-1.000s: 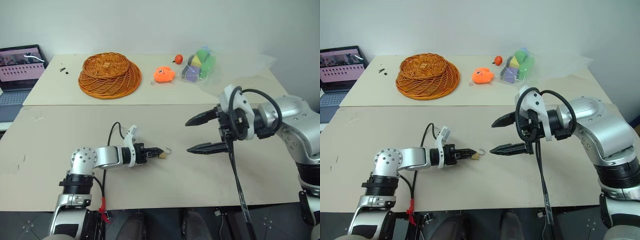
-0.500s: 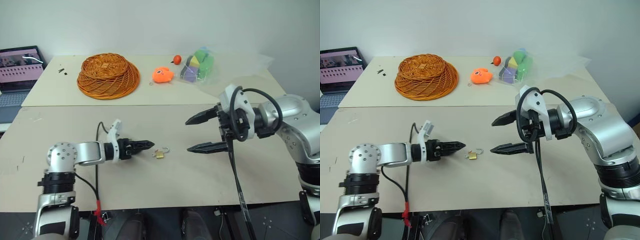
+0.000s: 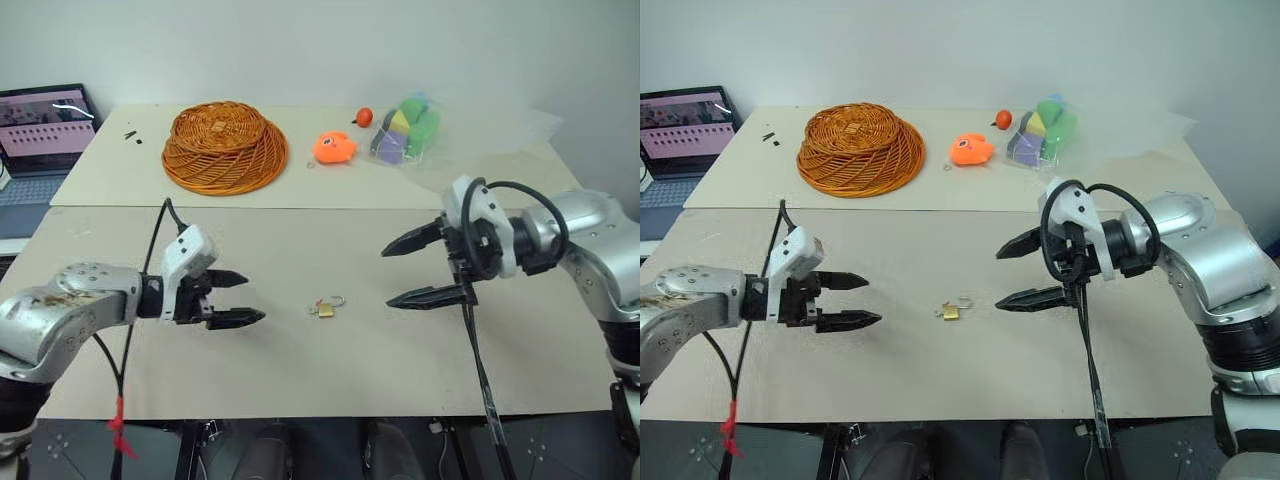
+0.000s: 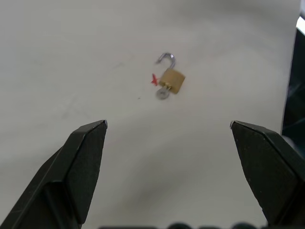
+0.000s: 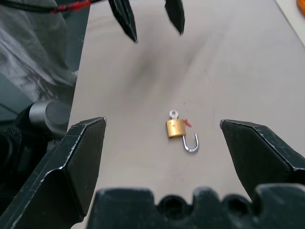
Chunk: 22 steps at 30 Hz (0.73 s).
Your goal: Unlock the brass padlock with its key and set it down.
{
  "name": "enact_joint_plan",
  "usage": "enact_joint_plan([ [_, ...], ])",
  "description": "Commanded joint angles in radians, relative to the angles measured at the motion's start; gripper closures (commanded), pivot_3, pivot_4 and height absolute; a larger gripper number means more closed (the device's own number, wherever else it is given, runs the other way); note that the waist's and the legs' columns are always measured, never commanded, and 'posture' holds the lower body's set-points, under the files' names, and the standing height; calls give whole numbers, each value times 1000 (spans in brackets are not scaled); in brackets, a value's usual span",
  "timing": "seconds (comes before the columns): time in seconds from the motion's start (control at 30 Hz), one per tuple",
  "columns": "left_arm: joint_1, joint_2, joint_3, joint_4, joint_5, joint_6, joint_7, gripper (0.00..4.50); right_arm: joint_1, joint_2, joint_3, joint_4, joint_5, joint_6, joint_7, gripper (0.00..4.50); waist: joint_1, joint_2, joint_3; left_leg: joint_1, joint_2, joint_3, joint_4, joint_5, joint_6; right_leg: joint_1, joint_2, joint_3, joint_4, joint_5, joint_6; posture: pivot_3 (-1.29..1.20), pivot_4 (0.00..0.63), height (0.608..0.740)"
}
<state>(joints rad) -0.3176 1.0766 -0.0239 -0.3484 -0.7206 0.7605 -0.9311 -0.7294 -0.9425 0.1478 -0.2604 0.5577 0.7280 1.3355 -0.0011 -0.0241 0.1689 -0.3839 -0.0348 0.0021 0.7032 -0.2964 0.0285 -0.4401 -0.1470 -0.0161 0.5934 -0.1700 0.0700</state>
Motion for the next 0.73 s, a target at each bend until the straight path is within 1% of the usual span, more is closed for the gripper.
enact_joint_plan([
  [0.03, -36, -28, 7, 21, 124, -167, -33, 89, 4, 2, -48, 6, -3, -10, -32, 0, 0, 0, 0, 0, 0, 0, 0, -1, 2, 0, 0, 0, 0, 0, 0, 0, 150, 739],
  [0.07, -48, -45, 13, 29, 133, -184, -35, 89, 8, 3, -57, 5, -1, -6, -43, 0, 1, 0, 0, 0, 0, 0, 1, -2, 3, 0, 0, 0, 0, 0, 0, 0, 150, 739],
  [0.17, -107, -114, 51, 5, 91, -159, -5, 89, 44, -15, -80, 5, -4, -12, -59, 0, 4, 0, 0, -1, 0, -1, 2, -2, 3, 0, 0, -1, 1, 0, 0, 0, 150, 739],
  [0.3, -131, -147, 65, -27, 80, -133, 1, 89, 81, -18, -119, 3, -6, -18, -95, 0, 2, 0, 0, -3, 0, -1, 4, -2, 3, 0, 0, -1, 1, 1, 1, 0, 150, 739],
  [0.4, -170, -154, 72, 2, 33, -75, -23, 89, 81, -2, -134, 26, -48, -60, -153, 0, -3, -1, 0, -3, 0, 0, 5, -2, 3, 0, 0, 0, 2, 1, 2, 0, 150, 739],
  [0.57, -209, -163, 75, 33, 44, -71, -42, 89, 100, -1, -132, 43, -77, -115, -158, 0, -5, -1, 0, -2, 0, 0, 7, -2, 4, 2, 0, -1, 2, 1, 2, 0, 150, 739],
  [0.73, -213, -163, 58, 33, 86, -77, -32, 89, 81, 31, -122, 68, -86, -141, -159, 0, -10, -1, 0, -2, 0, 0, 7, -2, 4, 2, 0, -1, 3, 1, 2, 0, 150, 739],
])
